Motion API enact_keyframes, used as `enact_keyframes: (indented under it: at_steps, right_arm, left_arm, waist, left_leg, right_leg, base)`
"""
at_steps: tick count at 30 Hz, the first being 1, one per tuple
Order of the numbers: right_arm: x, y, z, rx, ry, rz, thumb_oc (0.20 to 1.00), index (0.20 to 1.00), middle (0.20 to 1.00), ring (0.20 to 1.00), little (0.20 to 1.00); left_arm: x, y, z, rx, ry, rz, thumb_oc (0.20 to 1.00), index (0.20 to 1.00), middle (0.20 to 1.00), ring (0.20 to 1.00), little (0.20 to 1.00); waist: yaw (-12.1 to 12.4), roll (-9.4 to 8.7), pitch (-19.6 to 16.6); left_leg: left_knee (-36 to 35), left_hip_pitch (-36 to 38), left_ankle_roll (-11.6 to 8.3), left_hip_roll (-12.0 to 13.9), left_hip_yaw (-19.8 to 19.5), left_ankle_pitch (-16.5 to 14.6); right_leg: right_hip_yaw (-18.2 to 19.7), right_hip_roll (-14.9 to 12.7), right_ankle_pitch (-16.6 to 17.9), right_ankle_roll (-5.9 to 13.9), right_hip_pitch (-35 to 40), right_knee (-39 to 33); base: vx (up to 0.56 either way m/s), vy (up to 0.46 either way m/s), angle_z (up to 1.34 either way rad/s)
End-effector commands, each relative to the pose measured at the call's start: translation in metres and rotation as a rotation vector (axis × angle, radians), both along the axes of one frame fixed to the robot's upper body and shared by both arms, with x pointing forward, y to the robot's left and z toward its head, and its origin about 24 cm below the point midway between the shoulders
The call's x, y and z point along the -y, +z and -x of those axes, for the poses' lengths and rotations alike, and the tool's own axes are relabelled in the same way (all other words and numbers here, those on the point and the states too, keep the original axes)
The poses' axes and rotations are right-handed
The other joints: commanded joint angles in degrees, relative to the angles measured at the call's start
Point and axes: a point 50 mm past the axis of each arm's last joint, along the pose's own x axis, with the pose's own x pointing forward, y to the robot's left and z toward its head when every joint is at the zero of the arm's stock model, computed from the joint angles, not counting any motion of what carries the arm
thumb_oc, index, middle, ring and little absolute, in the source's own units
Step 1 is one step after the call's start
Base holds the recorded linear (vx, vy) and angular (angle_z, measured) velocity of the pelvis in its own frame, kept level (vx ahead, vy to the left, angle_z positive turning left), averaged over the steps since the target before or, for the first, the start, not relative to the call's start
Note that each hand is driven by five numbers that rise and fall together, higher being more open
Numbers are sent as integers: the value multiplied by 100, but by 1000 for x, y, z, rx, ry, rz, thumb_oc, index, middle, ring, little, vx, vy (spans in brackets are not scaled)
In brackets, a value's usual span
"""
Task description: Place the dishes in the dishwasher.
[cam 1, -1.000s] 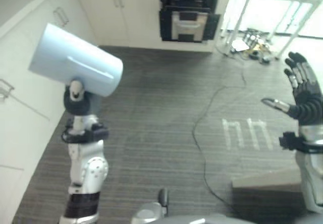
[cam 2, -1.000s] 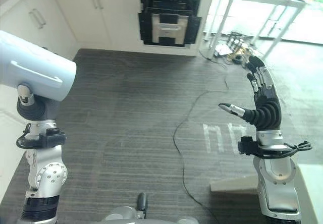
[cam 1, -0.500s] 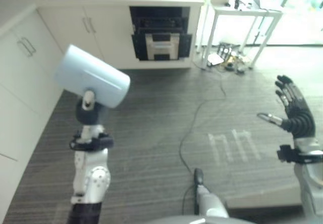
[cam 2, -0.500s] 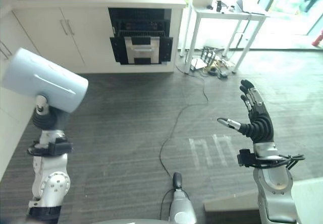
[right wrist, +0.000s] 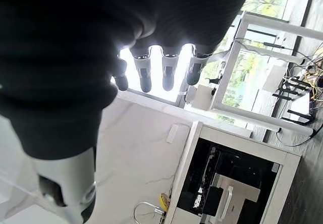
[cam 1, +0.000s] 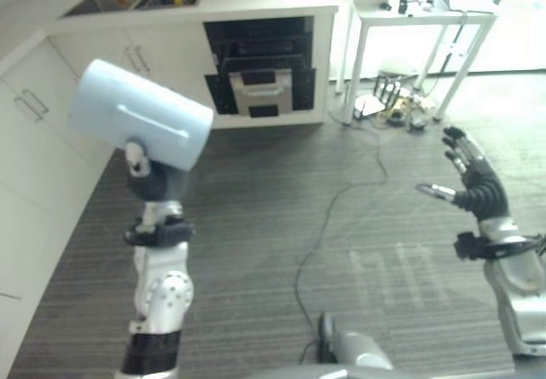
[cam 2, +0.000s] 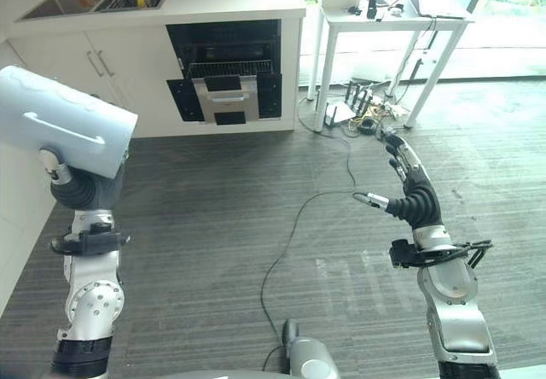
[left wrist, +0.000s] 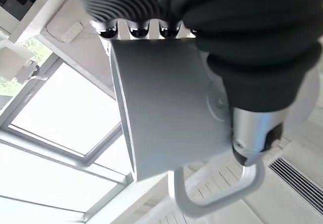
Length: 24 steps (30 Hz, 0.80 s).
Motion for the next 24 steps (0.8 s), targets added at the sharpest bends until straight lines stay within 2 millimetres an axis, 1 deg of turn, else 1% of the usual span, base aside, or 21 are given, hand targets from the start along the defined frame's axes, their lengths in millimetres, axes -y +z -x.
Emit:
enact_keyframes:
  at_steps: [1,2,3,4,5,6,7,8,11,12,13,15,17,18,19,21,22,23,24]
  right_arm:
    - [-12,30,4,145,112,9,1000,1000,1000,1000,1000]
    - [-13,33,3,156,134,4,1000,1000,1000,1000,1000]
    - [-15,34,3,159,140,13,1000,1000,1000,1000,1000]
    - [-16,33,5,157,144,26,1000,1000,1000,1000,1000]
    - [-16,33,6,156,144,32,1000,1000,1000,1000,1000]
    - [-15,33,6,158,137,37,1000,1000,1000,1000,1000]
    - [-13,32,7,155,137,38,1000,1000,1000,1000,1000]
    - [-11,32,9,150,137,39,1000,1000,1000,1000,1000]
    - [-10,32,14,143,146,25,1000,1000,1000,1000,1000]
    - [-10,32,15,147,128,15,1000,1000,1000,1000,1000]
    - [-10,31,15,153,107,4,1000,1000,1000,1000,1000]
    - [-11,31,12,164,97,-12,1000,1000,1000,1000,1000]
    - [-15,30,9,165,101,-19,1000,1000,1000,1000,1000]
    - [-18,27,8,156,101,-13,1000,1000,1000,1000,1000]
    - [-18,26,8,151,100,-10,1000,1000,1000,1000,1000]
    - [-18,21,9,134,94,-4,1000,1000,1000,1000,1000]
    - [-18,19,10,128,96,-7,1000,1000,1000,1000,1000]
    - [-19,18,11,120,106,-3,1000,1000,1000,1000,1000]
    - [-20,17,11,114,119,2,1000,1000,1000,1000,1000]
  left_arm:
    - [-1,24,10,134,-34,-101,200,200,200,200,200]
    - [-2,22,12,134,-55,-99,200,200,200,200,200]
    - [-3,21,14,136,-60,-102,200,200,200,200,200]
    - [-3,19,15,138,-68,-103,200,200,200,200,200]
    - [-3,18,15,139,-74,-103,200,200,200,200,200]
    - [-1,14,15,140,-85,-104,200,200,200,200,200]
    - [0,11,16,139,-83,-109,200,200,200,200,200]
    - [-4,10,17,137,-69,-108,200,200,200,200,200]
    - [-9,17,14,141,-37,-114,200,200,200,200,200]
    - [-8,22,10,149,-51,-130,200,200,200,200,200]
    - [-4,26,5,157,-63,-153,200,200,200,200,200]
    - [1,31,1,161,-77,-177,200,200,200,200,200]
    - [2,34,-1,163,-77,-194,200,200,200,200,200]
    - [3,34,-1,159,-76,-206,200,200,200,200,200]
    - [3,34,0,159,-74,-215,200,200,200,200,200]
    - [4,32,1,151,-84,-223,200,200,200,200,200]
    - [4,31,1,147,-81,-227,200,200,200,200,200]
    - [4,31,3,142,-69,-228,200,200,200,200,200]
    - [3,30,4,138,-56,-220,200,200,200,200,200]
  waist:
    - [3,-15,-126]
    - [98,54,-80]
    - [170,98,-63]
    - [253,143,-53]
    - [290,157,-40]
    - [318,158,-45]
    - [356,157,-74]
    - [372,157,-119]
    - [361,98,-237]
    - [348,43,-276]
    - [362,-15,-293]
    - [401,-80,-305]
    - [468,-116,-324]
    - [512,-134,-344]
    - [529,-140,-350]
    - [558,-137,-349]
    - [561,-121,-333]
    - [567,-79,-298]
    - [577,-65,-279]
  left_leg:
    - [-2532,455,822,-365,1001,-1227]
    - [-3431,511,828,-289,1024,-1163]
    - [-4152,529,812,-259,961,-1064]
    - [-4886,555,694,-148,845,-736]
    - [-4915,392,584,-19,772,-579]
    - [-4915,251,507,84,880,-463]
    - [-4915,216,503,130,938,-463]
    - [-4915,247,505,138,948,-512]
    - [-4915,516,648,-76,924,-796]
    - [-4915,609,707,-140,1021,-872]
    - [-4915,654,792,-227,1023,-938]
    - [-4915,699,901,-348,1027,-1012]
    - [-4915,713,1034,-495,1007,-1090]
    - [-4915,723,1133,-611,964,-1134]
    - [-4915,727,1182,-661,943,-1156]
    - [-4915,750,1352,-809,792,-1220]
    - [-4915,773,1397,-835,727,-1248]
    - [-4915,822,1440,-849,655,-1283]
    - [-4915,861,1450,-854,644,-1317]
  right_leg:
    - [-200,-411,49,690,918,-706]
    - [-194,-402,-20,787,1018,-730]
    - [-152,-392,-60,851,1098,-765]
    - [-104,-364,-155,897,1241,-799]
    - [-59,-336,-247,887,1349,-810]
    - [-104,-339,-364,887,1485,-810]
    - [-189,-399,-445,918,1575,-810]
    - [-302,-513,-429,978,1628,-810]
    - [-403,-788,-357,1208,1693,-793]
    - [-522,-929,-308,1314,1693,-716]
    - [-587,-1044,-299,1376,1647,-561]
    - [-652,-1206,-200,1398,1561,-267]
    - [-641,-1298,-118,1395,1499,20]
    - [-584,-1312,-45,1376,1457,243]
    - [-550,-1319,3,1368,1421,403]
    - [-363,-1303,183,1326,1153,1119]
    - [-335,-1267,219,1295,1025,1386]
    - [-334,-1205,188,1231,809,1766]
    - [-369,-1161,125,1189,645,1872]
  base:
    - [248,206,-53]
    - [309,273,-60]
    - [386,337,-80]
    - [348,308,-62]
    - [366,362,-51]
    - [322,366,-51]
    - [329,427,-46]
    - [266,376,-46]
    - [209,339,-15]
    - [196,355,10]
    - [174,322,25]
    - [144,282,59]
    - [157,304,57]
    - [152,275,27]
    - [159,277,23]
    - [139,243,17]
    - [143,229,0]
    - [125,184,-10]
    - [117,131,-20]
